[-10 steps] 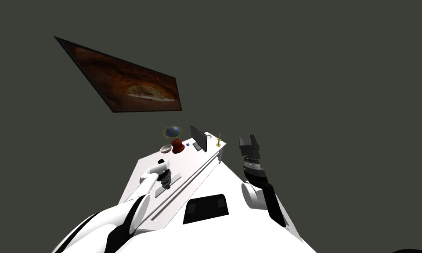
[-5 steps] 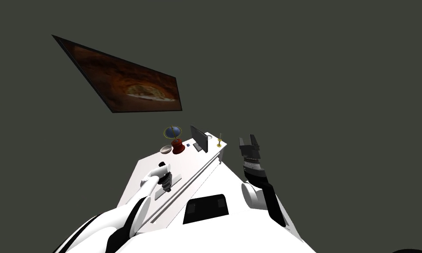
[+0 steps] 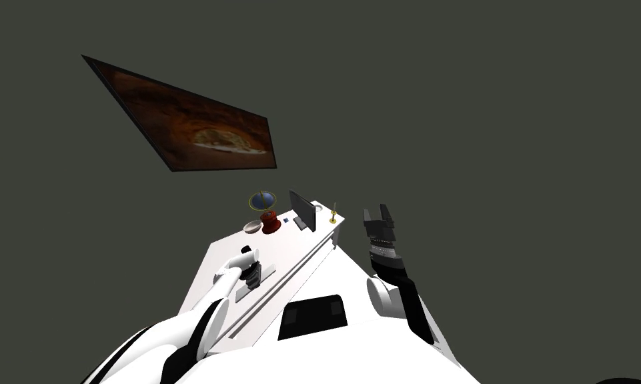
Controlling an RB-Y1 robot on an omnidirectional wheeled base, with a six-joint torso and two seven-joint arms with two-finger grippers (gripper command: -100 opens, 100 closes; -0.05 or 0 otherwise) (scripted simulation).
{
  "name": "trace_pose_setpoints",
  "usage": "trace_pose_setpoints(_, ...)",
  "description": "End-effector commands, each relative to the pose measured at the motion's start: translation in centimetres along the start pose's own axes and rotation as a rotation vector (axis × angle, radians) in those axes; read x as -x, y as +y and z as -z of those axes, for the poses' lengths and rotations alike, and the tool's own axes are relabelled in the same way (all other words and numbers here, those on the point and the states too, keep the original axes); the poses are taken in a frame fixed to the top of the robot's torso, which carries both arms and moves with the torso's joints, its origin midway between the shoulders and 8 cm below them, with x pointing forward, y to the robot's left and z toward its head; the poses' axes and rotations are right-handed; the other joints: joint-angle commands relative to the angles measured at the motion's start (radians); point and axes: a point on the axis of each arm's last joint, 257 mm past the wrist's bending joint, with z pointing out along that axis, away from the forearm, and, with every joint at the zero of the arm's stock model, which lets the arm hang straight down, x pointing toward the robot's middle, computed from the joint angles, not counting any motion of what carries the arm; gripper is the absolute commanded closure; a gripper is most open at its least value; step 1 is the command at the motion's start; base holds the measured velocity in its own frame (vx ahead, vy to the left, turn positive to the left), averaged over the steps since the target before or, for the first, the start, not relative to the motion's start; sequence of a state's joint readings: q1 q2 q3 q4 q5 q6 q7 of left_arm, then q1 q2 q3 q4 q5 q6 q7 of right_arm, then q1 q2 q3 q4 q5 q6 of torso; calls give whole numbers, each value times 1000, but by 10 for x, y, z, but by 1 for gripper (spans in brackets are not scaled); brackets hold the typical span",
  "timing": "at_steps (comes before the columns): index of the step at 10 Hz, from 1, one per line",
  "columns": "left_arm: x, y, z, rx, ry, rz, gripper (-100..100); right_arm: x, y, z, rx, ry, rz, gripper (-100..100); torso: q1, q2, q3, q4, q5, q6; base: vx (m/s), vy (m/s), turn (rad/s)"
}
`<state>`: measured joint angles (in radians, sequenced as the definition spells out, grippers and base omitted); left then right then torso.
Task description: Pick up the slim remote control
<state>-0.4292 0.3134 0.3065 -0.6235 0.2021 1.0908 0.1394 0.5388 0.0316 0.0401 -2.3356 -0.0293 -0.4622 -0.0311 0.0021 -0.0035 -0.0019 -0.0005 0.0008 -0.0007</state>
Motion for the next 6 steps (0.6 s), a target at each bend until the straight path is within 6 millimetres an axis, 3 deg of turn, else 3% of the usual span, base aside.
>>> trace_pose_setpoints(1, 0, 0, 0, 0, 0, 0, 0, 0, 0, 0, 0, 0, 0, 0, 0, 0, 0, 0, 0, 0, 0, 0, 0)
trace_pose_setpoints(2, 1, -8, 9, -3, -1, 1, 100, 0, 0, 0, 0, 0, 0, 0, 0, 0, 0, 0, 0, 0, -23, -23, -17)
trace_pose_setpoints(5, 2, -13, 16, -6, -1, 1, 100, 0, 0, 0, 0, 0, 0, 0, -2, 3, 2, 1, -1, 0, -35, -16, -8)
trace_pose_setpoints(6, 2, -13, 16, -3, -1, 1, 0, 0, 0, 0, 0, 0, 0, 0, -1, 2, 1, 1, -1, 0, 0, 0, 0)
